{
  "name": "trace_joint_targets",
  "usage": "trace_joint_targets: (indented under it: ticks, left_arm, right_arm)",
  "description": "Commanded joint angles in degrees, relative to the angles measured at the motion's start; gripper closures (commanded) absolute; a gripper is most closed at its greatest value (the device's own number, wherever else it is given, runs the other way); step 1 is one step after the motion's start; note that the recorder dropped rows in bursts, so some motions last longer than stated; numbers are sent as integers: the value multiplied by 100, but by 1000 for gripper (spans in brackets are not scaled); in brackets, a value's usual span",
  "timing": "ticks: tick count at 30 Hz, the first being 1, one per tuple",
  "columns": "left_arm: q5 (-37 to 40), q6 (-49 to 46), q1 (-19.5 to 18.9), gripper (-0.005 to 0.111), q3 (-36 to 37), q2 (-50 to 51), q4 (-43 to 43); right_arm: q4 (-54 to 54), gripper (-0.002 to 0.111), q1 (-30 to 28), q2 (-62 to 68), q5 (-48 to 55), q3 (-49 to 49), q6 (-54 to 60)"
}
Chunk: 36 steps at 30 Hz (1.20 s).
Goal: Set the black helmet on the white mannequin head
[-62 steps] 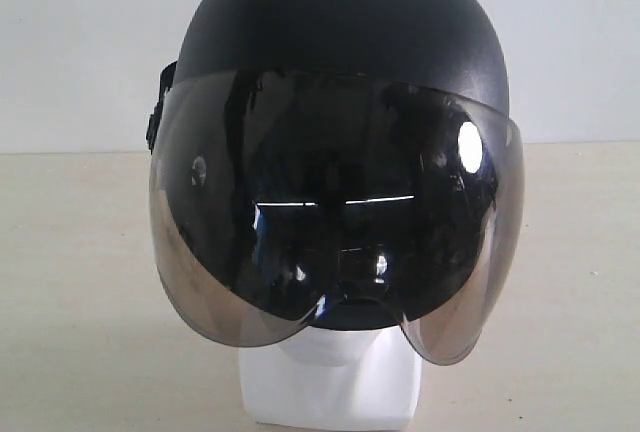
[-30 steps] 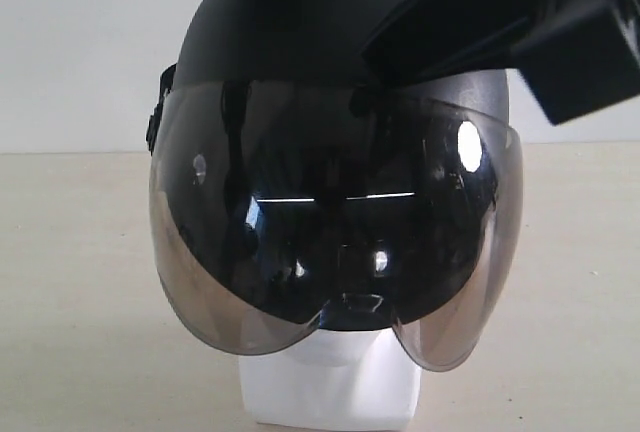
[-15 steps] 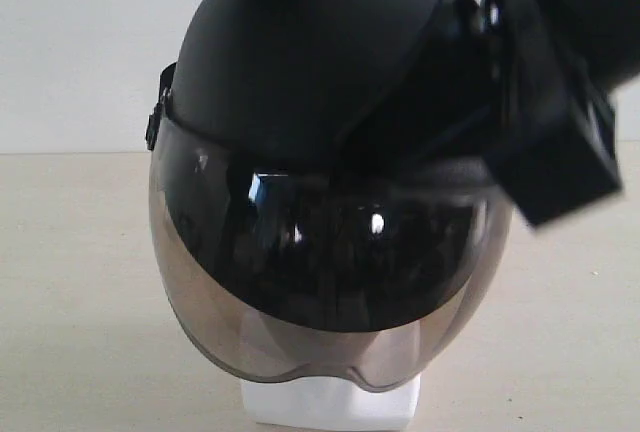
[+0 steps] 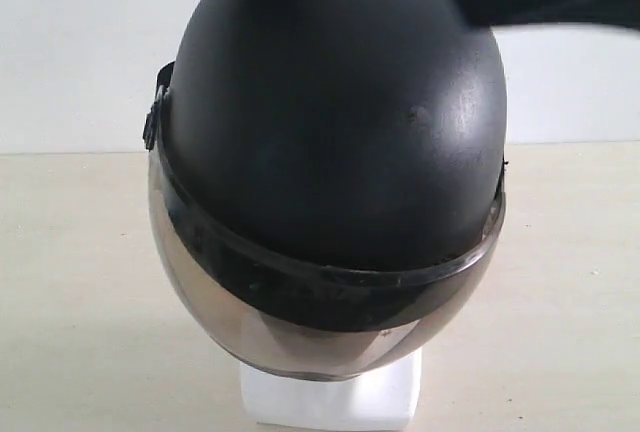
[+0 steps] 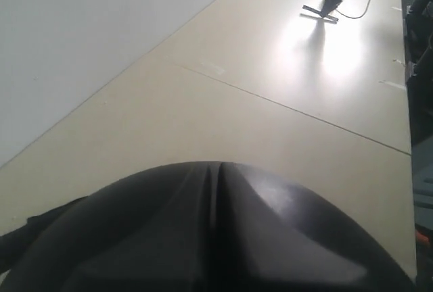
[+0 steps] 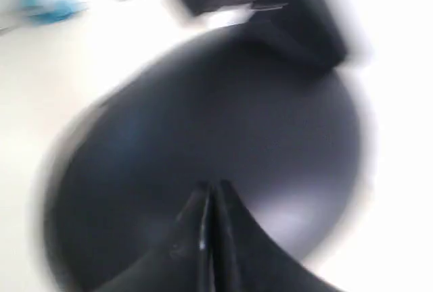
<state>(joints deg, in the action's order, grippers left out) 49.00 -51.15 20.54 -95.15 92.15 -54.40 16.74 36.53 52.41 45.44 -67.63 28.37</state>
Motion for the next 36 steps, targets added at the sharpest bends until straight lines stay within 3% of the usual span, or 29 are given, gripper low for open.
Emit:
trace_joint_targets:
  ticks: [1,2,3,7,11,20,28,36]
  left_arm:
    - [-3,69,-106,102,48,-493,539]
    - [211,271,-243,102,48,-660,798]
    - [368,601,-385,102,48,-756,1082]
    - [839,876,-943,102,431,-982,1442]
    - [766,770,-1140,102,1087,-1152,1324]
    - [115,114,-1160,102,2475,-1495,671]
    - [-20,59,-1289,102,2776,-1549,616]
    - [-34,9,-1430,102,3067,-1549,616]
  right_arm:
    - [-4288,109,-3,-871,74,166,-4056]
    - [-5235,109,-3,-1045,419,409,-5263]
    - [-5650,109,-3,-1127,585,629,-5718]
    - [-5779,109,-3,-1167,-25,1511,-6203]
    - [-5849,109,-3,-878,-694,1817,-6723]
    - [-5505,109,-3,553,-1945,1661,-6709]
    - [-5232,109,-3,594,-2253,1587,-6656]
    - [-3806,109,-3,759,-2589,1560,-5208]
